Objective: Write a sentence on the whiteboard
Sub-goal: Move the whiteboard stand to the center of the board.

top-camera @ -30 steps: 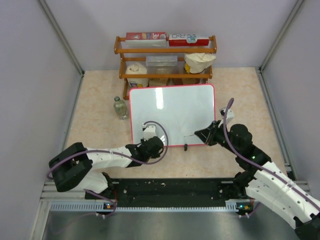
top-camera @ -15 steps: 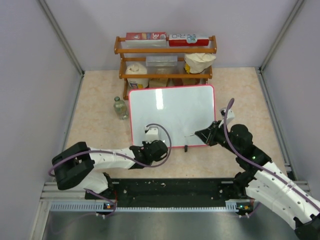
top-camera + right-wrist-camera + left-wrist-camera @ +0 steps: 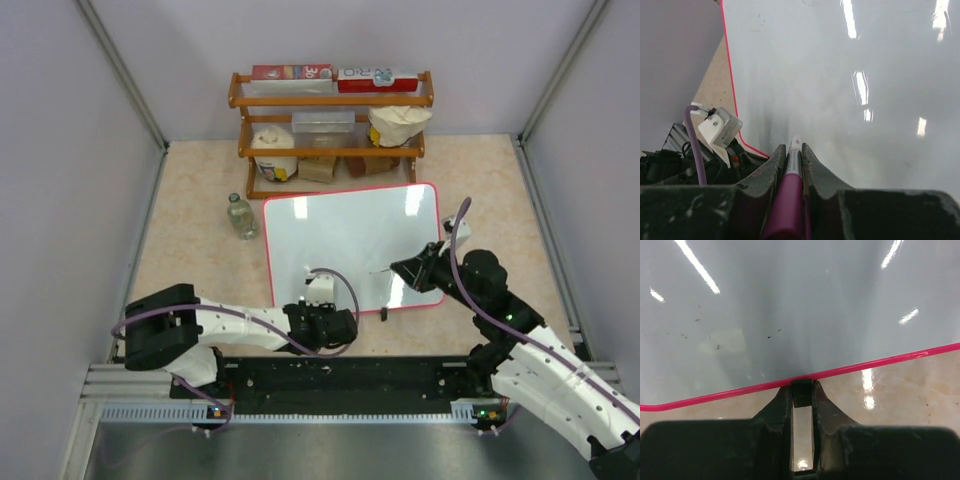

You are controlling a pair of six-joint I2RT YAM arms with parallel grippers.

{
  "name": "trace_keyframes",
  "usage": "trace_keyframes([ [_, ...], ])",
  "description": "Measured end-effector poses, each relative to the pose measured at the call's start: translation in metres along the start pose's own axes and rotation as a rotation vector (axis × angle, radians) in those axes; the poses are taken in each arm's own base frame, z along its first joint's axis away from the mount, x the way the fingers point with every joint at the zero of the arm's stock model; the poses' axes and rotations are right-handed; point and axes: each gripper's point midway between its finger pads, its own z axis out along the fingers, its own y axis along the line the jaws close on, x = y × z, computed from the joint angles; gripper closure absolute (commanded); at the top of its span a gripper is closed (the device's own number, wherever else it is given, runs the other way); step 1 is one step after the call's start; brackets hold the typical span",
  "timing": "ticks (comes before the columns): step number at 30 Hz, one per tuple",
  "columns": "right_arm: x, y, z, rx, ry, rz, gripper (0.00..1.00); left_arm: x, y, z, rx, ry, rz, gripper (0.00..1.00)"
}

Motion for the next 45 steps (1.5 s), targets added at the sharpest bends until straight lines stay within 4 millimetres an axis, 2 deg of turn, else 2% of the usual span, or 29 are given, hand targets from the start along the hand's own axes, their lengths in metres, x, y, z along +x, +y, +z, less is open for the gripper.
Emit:
trace_keyframes([
  [10,-0.002,0.001,-0.003,-0.006,-0.012,-0.001,1.0,0.028,-0.029,-0.019,-0.002,0.043,0.09,0.99],
  [14,-0.003,0.001,-0.004,-0.005,-0.015,0.0,1.0,0.031,-0.032,-0.021,-0.007,0.054,0.097,0.73],
  [15,-0.002,0.0,-0.004,-0.003,-0.014,0.0,1.0,0.032,-0.033,-0.021,-0.006,0.056,0.097,0.58],
  [18,-0.002,0.0,-0.005,-0.002,-0.014,0.0,1.0,0.04,-0.037,-0.026,0.018,0.094,0.113,0.43],
  [23,-0.003,0.001,-0.006,-0.006,-0.02,0.0,1.0,0.051,-0.051,-0.035,0.081,0.132,0.153,0.41],
  [28,-0.005,0.002,-0.008,-0.009,-0.026,-0.002,1.0,0.052,-0.052,-0.036,0.1,0.138,0.198,0.42],
  [36,-0.007,0.001,-0.014,-0.002,-0.045,-0.004,1.0,0.056,-0.069,-0.04,0.178,0.151,0.229,0.4],
  [40,-0.007,0.0,-0.017,0.008,-0.044,-0.007,1.0,0.056,-0.068,-0.042,0.193,0.154,0.226,0.32],
  [45,-0.008,-0.004,-0.018,0.03,-0.049,-0.011,1.0,0.05,-0.052,-0.057,0.235,0.146,0.218,0.23],
])
